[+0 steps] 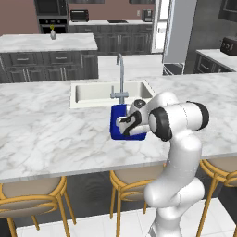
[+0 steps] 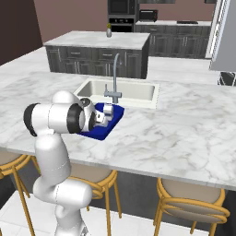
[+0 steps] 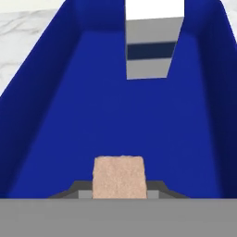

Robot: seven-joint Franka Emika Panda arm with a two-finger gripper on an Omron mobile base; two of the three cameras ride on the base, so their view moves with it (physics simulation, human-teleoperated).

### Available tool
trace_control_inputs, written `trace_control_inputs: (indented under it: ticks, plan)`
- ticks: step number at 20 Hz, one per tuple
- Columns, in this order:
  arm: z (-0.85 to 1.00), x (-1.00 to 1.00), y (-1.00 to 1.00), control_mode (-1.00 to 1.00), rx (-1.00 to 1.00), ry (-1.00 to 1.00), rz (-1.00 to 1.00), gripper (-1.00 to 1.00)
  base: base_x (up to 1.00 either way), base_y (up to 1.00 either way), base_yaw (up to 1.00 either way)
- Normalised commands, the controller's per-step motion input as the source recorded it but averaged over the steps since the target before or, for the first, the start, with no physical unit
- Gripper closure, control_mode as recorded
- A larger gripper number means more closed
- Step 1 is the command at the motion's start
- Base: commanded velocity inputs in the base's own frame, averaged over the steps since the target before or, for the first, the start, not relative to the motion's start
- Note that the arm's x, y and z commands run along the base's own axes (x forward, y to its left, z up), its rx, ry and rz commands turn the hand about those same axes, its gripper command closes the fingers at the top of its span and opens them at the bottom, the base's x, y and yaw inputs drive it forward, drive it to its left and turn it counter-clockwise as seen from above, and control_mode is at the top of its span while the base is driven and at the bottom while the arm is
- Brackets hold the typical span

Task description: Take out the milk from the fridge and place it on the tray on the counter. Then take the sugar cube near the tray and place it in the tray.

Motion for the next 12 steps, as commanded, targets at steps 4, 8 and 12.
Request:
trace_control_inputs:
  ticks: [4, 8, 12]
  plan:
    - [-0.22, 0.26, -0.05, -1.0, 0.0, 0.02, 0.01, 1.0, 0.0, 0.0, 0.0]
    - [-0.16, 0.27, 0.0, -1.0, 0.0, 0.01, 0.01, 1.0, 0.0, 0.0, 0.0]
    - [-0.15, 0.28, 0.0, -1.0, 0.0, 0.02, 0.01, 1.0, 0.0, 0.0, 0.0]
